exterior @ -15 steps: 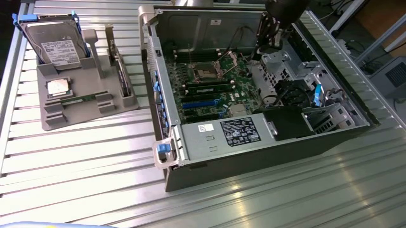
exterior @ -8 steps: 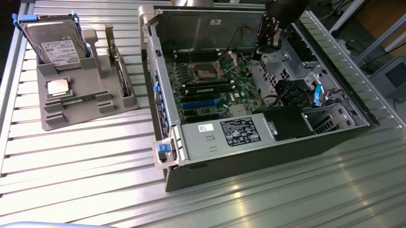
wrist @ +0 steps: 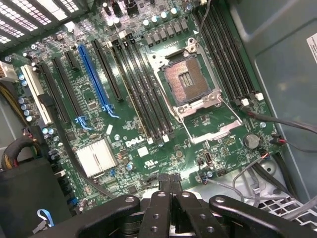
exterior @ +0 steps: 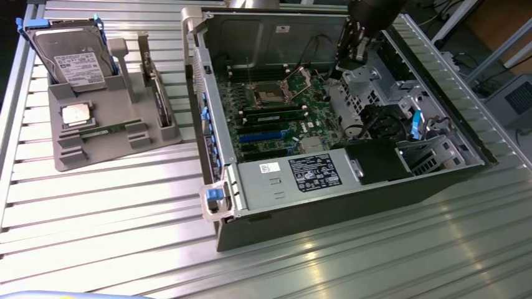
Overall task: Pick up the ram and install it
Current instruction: 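Press down the ram until it locks into place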
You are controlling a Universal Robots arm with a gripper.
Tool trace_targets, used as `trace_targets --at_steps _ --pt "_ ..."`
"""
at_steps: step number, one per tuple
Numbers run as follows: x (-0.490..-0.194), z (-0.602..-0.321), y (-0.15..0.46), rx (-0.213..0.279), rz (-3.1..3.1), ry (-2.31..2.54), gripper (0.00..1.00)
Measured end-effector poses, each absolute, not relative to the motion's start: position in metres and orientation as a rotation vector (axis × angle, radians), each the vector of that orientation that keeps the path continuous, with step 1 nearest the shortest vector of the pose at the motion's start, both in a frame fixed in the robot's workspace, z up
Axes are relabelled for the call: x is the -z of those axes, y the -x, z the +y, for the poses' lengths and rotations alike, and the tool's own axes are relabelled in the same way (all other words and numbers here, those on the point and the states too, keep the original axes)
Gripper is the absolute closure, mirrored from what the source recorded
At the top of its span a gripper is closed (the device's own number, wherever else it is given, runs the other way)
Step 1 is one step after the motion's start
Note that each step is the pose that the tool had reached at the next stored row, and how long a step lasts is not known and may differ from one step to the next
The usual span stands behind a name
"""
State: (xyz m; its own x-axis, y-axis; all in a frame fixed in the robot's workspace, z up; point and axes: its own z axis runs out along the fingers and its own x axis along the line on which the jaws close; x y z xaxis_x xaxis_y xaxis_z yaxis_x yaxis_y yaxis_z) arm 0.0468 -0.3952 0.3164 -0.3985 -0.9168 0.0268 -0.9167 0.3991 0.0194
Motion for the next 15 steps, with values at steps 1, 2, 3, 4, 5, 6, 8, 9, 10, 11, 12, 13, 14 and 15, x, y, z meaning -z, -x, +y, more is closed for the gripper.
trace_targets --at_steps 1,2,3,4,5,6,8,9,10,11,12,13,14,15 --pt "-0.3163 -0.3952 -0.0468 0.003 -2.603 -1.699 0.9" --pt "-0.3164 -0.3952 -0.0468 0.003 -2.605 -1.695 0.9" --pt "-0.3164 -0.3953 -0.0468 0.002 -2.608 -1.692 0.9" --pt "-0.3164 -0.3953 -0.0468 0.003 -2.61 -1.689 0.9" --pt "-0.3164 -0.3952 -0.0468 0.003 -2.614 -1.683 0.9" --pt "-0.3163 -0.3952 -0.0468 0.003 -2.617 -1.677 0.9" --pt "-0.3164 -0.3952 -0.0468 0.003 -2.628 -1.66 0.9" --pt "-0.3163 -0.3952 -0.0468 0.003 -2.638 -1.645 0.9" --pt "-0.3164 -0.3952 -0.0468 0.004 -2.643 -1.636 0.9" --pt "-0.3164 -0.3953 -0.0467 0.004 -2.648 -1.628 0.9" --pt "-0.3164 -0.3952 -0.0468 0.004 -2.66 -1.609 0.9" --pt "-0.3164 -0.3952 -0.0468 0.004 -2.67 -1.592 0.9" --pt "-0.3164 -0.3952 -0.0468 0.005 -2.678 -1.578 0.9" --pt "-0.3164 -0.3953 -0.0468 0.005 -2.685 -1.566 0.9"
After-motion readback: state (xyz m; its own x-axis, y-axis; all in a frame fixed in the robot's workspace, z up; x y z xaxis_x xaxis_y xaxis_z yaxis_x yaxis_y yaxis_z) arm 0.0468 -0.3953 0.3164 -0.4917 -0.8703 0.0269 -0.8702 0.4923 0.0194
